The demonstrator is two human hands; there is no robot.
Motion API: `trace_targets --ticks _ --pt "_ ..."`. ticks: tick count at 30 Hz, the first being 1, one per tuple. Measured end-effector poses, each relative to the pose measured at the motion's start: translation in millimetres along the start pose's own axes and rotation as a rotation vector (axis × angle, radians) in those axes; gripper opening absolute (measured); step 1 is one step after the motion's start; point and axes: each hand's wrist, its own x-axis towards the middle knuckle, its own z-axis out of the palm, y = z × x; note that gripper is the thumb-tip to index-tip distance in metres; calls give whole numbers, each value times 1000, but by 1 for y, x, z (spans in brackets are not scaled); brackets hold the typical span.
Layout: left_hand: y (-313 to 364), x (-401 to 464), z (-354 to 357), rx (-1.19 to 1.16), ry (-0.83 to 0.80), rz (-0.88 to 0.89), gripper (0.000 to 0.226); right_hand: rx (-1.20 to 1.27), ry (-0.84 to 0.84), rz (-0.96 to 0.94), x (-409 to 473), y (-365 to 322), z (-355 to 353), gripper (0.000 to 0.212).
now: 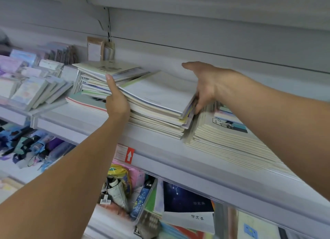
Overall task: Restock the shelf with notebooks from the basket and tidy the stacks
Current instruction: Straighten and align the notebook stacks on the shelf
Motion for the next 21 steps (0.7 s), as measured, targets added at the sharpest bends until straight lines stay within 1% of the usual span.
trace_targets --ticks 3,5,7,9,11,13,15,16,19,21 --pt "2 -7 0 -39 -154 51 76 52 49 124 3 14 16 73" --pt "2 -8 1 -30 -136 34 79 104 116 157 7 21 20 68" --pt "-1 -6 3 -7 -79 -16 88 151 169 137 9 20 20 66" --pt "0 -7 4 -3 -68 -35 87 202 196 121 10 19 16 59" --pt "1 -7 5 -13 -97 6 80 243 174 104 10 21 12 53" --pt "1 -5 6 -9 -102 26 79 272 106 82 14 25 10 61" --pt "-3 -5 10 6 -57 23 81 262 79 80 13 27 10 73" --pt "-5 -6 11 9 -9 19 84 259 82 87 12 27 10 75" --pt "-5 -3 15 -16 119 4 88 298 115 91 9 29 12 73" --pt "-6 1 17 -9 143 16 89 312 125 122 7 35 20 65"
